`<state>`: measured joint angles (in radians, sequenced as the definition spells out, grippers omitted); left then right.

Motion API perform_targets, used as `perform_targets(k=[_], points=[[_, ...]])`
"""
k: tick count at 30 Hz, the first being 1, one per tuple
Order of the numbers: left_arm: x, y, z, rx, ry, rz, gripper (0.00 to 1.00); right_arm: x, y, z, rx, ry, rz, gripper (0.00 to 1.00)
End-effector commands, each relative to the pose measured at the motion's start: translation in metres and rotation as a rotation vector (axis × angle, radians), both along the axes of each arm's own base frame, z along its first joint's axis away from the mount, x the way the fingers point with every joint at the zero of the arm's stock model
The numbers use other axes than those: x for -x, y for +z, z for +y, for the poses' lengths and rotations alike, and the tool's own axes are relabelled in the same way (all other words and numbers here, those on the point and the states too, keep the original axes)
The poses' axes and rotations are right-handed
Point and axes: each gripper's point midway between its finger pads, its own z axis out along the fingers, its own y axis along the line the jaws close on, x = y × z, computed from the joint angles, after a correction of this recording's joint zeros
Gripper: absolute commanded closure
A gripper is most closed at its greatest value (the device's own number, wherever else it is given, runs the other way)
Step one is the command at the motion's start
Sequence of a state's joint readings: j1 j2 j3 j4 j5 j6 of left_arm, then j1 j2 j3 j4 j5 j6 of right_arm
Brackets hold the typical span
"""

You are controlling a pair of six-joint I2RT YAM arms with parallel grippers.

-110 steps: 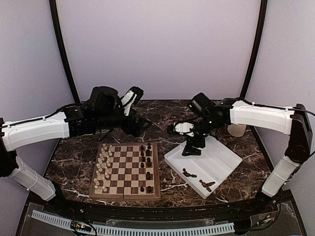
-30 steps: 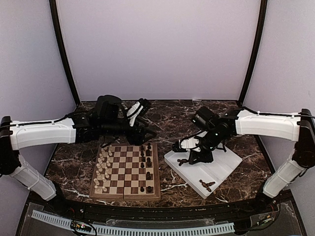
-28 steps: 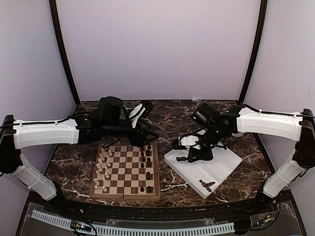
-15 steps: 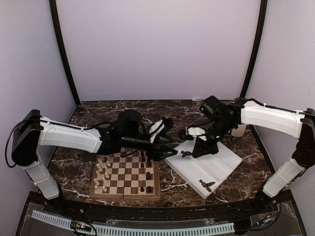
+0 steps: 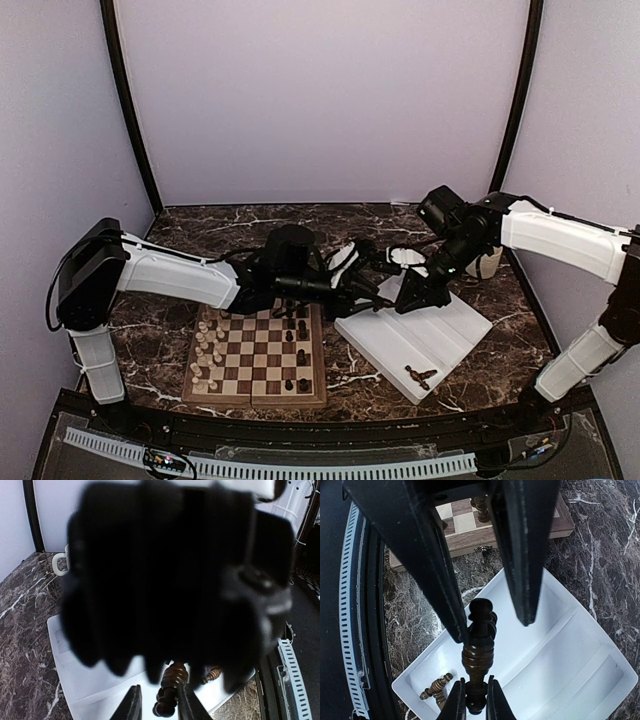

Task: Set up the chess pieces on the board
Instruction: Pick up the pawn from the chess pile.

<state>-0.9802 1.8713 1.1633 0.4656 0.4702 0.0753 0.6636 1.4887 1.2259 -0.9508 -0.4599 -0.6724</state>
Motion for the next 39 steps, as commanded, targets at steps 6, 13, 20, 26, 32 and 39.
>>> perform_targets(k=[6, 13, 20, 26, 32, 39], points=[[0.009, 0.015, -0.005, 0.039, -0.042, 0.037, 0.68, 0.001, 0.01, -0.002, -0.038, -0.01, -0.013, 1.0], [0.014, 0.015, -0.002, 0.045, -0.065, 0.075, 0.85, 0.0, 0.009, -0.004, -0.035, -0.015, -0.016, 1.0], [0.011, 0.019, 0.002, 0.048, -0.045, 0.129, 0.95, -0.002, 0.002, -0.006, -0.022, -0.025, -0.021, 1.0], [0.008, 0.039, 0.02, 0.068, 0.017, 0.148, 0.99, -0.003, -0.025, -0.02, 0.01, -0.053, 0.002, 1.0], [0.0, 0.035, 0.022, 0.145, 0.03, 0.277, 1.0, 0.001, -0.043, -0.018, -0.013, -0.069, 0.061, 1.0], [-0.003, 0.02, 0.042, -0.052, 0.13, 0.312, 1.0, 0.006, -0.063, -0.022, 0.014, -0.092, 0.111, 1.0]])
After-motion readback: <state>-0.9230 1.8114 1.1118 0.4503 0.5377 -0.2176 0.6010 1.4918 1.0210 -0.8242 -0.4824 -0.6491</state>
